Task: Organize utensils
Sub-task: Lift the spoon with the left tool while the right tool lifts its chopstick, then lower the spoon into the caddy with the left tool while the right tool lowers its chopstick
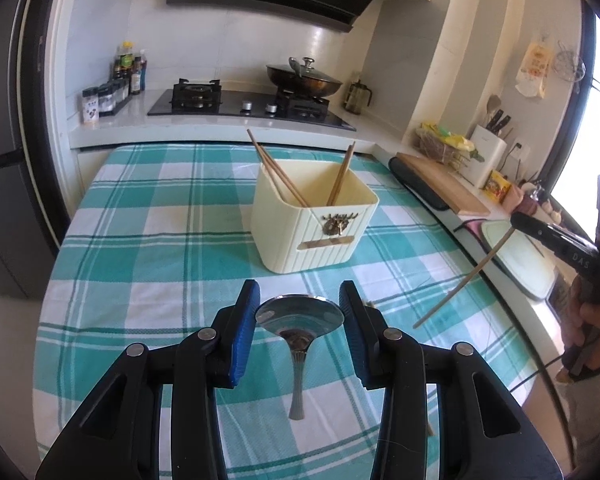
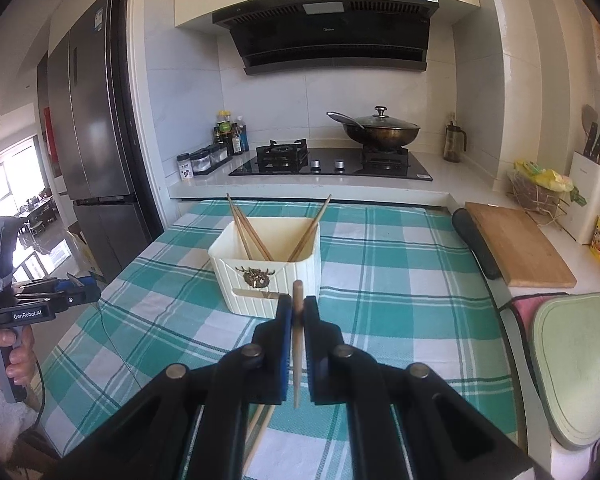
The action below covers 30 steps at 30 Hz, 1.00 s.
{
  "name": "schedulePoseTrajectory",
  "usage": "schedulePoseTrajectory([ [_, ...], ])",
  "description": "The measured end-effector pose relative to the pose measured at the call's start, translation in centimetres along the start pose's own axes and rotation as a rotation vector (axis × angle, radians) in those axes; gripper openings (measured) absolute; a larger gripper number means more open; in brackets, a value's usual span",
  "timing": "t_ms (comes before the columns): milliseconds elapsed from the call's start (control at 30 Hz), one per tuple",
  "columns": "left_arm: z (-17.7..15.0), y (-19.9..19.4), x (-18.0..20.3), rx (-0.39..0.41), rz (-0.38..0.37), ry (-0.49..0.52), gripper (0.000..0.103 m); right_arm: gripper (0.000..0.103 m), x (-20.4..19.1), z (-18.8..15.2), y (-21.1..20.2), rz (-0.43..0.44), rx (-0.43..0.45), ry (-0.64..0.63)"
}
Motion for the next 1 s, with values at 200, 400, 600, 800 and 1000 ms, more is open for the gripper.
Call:
schedulePoseTrajectory([
  [200, 1.3, 0.7, 0.7, -0.018, -0.054, -0.004, 0.041, 0.006, -1.1, 1.6, 1.5, 0.036, -0.017, -0.018],
  [400, 6.1, -0.7, 1.0, 0.035, -0.111, -0.028, 0.041, 0.006, -1.3, 5.2, 2.8, 0.068, 0.012, -0.004],
  [600, 16.0, -3.8, 0.0, 0.230, -0.080, -0.031, 0.041, 0.006, -3.0, 12.9, 2.6, 0.089, 0.165, -0.058],
  [800, 22.9, -1.4, -1.2, 0.428, 0.030, -0.039, 0.041, 0.006, -5.8, 17.5, 4.9, 0.108, 0.297, -0.108],
  [1000, 21.8, 9.2, -2.6, 0.299, 0.079, -0.068, 0.041, 0.006, -6.4, 15.8, 13.3, 0.105, 0.196, -0.139],
])
Point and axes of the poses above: each gripper's, at about its wrist camera, not at the fingertips, and y roughly the way its jaws point, x to its right, z to its top, the point moved 9 cm from there along y, roughly the way its jaws point, and after that the axes turned 8 degrees about y, right-handed, at the moved point
